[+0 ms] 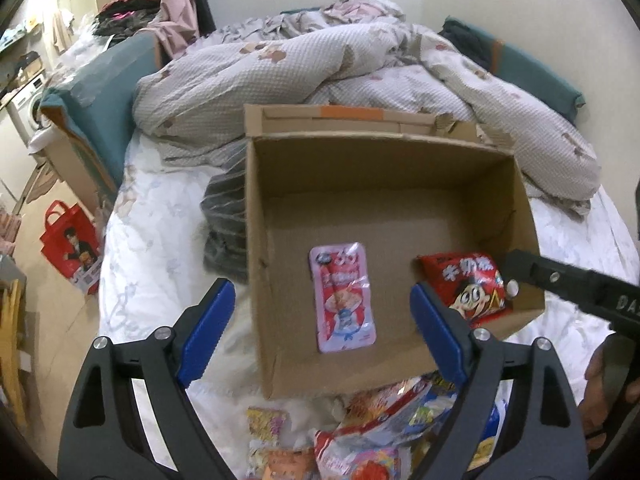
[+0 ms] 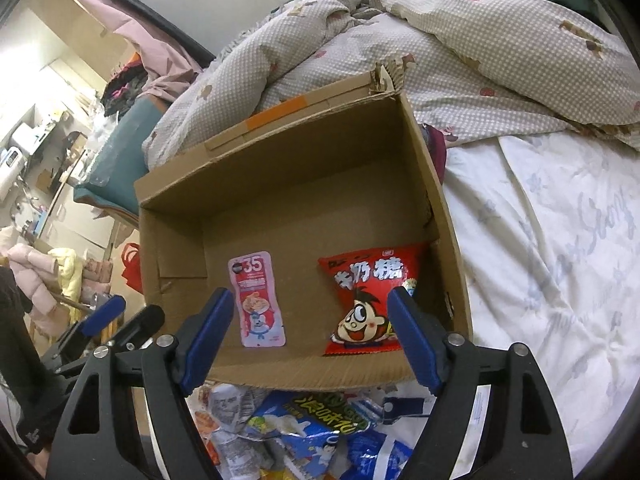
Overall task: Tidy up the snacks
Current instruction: 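Carry both packets over the box and open both tools to drop them, then grasp the tan cone-shaped packet with the left tool and lift it, then grasp the blue snack bag with the right tool while the left tool holds the tan packet, then lower both packets into the box and open both tools, then grasp the white printed bag with the right tool while the left tool reaches the yellow bear bar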
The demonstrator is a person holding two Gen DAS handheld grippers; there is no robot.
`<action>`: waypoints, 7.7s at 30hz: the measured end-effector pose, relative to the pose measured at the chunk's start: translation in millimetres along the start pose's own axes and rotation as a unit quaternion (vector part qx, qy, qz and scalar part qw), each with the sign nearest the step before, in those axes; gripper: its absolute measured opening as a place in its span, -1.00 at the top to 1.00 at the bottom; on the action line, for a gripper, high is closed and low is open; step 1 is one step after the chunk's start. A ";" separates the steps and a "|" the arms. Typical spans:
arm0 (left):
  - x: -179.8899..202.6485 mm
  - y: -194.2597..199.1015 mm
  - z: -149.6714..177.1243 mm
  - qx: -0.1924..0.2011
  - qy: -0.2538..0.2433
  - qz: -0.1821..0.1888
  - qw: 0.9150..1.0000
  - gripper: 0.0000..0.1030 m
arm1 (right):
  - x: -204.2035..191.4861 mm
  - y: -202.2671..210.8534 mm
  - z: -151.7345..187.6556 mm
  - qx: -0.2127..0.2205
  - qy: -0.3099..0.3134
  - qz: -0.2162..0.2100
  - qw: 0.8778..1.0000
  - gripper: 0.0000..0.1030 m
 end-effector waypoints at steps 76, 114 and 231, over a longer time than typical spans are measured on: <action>-20.9 -20.6 178.0 -0.273 0.010 0.050 0.961 0.84 | 10.4 44.8 111.0 -0.063 -0.083 -0.010 0.995 -0.58; -64.6 45.3 120.2 -0.137 0.083 0.023 0.987 0.84 | 17.8 17.9 150.2 -0.140 -0.013 0.130 0.982 0.36; -60.7 67.2 49.3 -0.001 0.052 -0.007 0.999 -0.50 | -28.9 57.8 70.6 0.001 0.004 -0.030 1.000 -0.43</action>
Point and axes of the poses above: each gripper's, at about its wrist camera, not at the fingertips, and y roughly against the way its jaws point, x to its right, z to its underside, the point moved 3 cm from there along -y, roughly the way its jaws point, and after that the axes turned 2 degrees about x, right-handed, at the moved point
